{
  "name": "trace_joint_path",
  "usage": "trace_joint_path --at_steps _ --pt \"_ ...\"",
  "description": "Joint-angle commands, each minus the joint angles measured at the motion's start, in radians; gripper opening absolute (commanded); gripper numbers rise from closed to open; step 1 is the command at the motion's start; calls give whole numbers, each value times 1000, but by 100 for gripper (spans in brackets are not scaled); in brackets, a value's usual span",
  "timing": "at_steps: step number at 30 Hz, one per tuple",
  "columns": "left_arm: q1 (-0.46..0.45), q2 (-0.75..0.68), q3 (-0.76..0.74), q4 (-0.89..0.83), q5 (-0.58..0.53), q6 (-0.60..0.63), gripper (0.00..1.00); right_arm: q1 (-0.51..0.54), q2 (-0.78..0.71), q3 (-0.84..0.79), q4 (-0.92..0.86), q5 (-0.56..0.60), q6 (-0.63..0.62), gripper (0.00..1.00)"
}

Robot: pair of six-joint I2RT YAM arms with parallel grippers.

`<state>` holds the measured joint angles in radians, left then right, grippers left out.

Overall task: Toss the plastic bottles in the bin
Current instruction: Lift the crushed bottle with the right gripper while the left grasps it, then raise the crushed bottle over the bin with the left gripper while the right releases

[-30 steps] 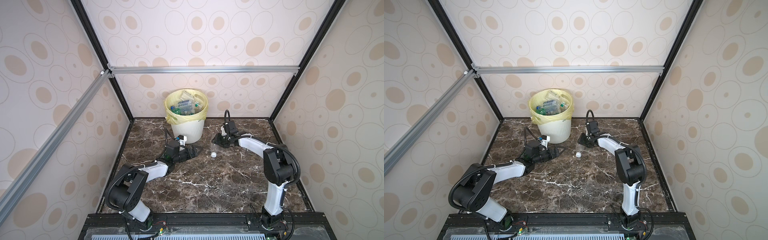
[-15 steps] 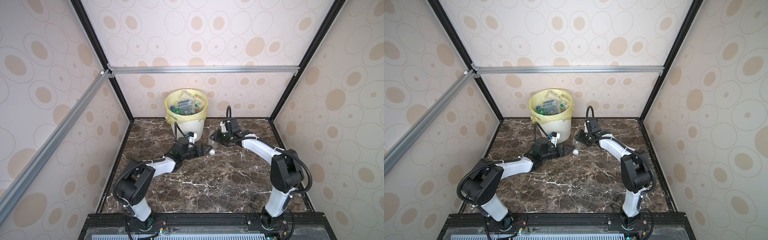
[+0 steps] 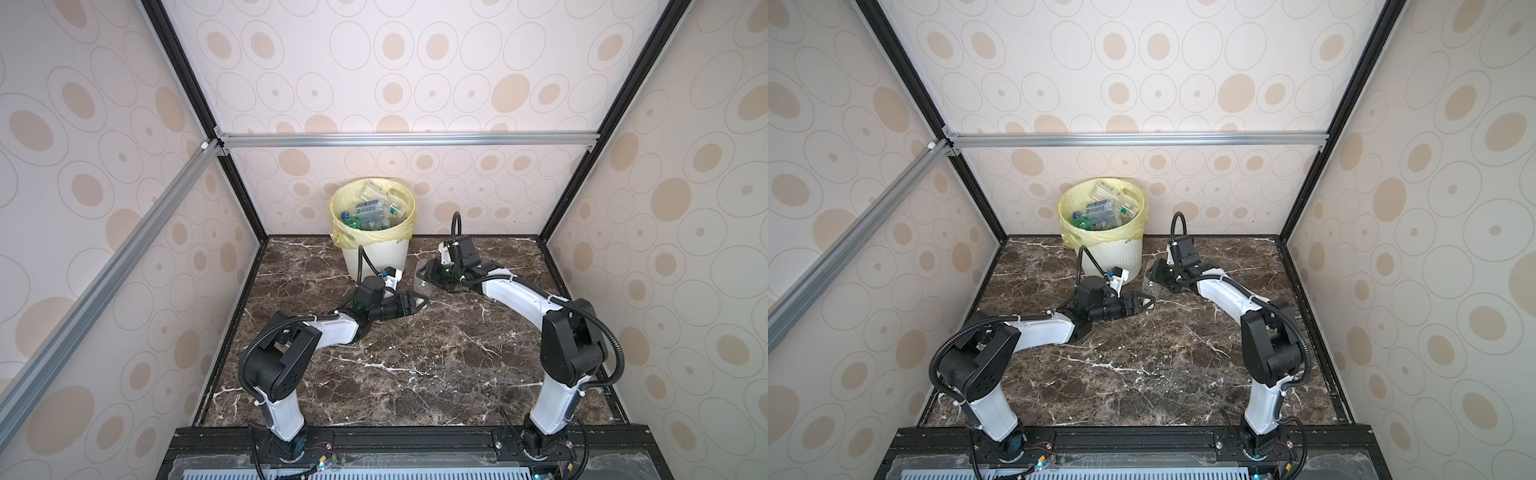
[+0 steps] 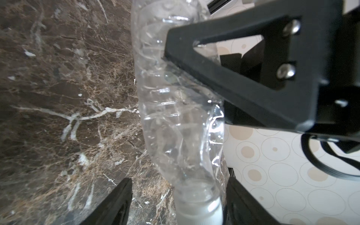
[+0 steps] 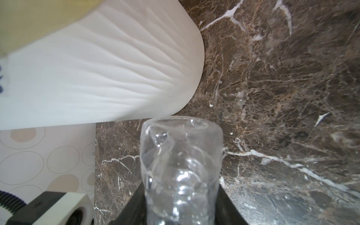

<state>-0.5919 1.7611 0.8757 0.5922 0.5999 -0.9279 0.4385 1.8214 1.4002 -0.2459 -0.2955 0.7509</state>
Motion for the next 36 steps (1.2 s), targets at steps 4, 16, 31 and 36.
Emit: trace_joint_path --at_steps 4,16,31,36 --pt "-18 24 43 64 29 -30 66 13 -17 31 7 0 15 45" --pt "-19 32 40 66 14 -42 39 19 -13 36 -7 12 0 45" --pt "-17 26 98 -141 -64 52 21 23 -43 5 -6 25 -10 60" --pt "-16 6 122 -249 -96 138 21 22 -65 5 -24 45 -28 70"
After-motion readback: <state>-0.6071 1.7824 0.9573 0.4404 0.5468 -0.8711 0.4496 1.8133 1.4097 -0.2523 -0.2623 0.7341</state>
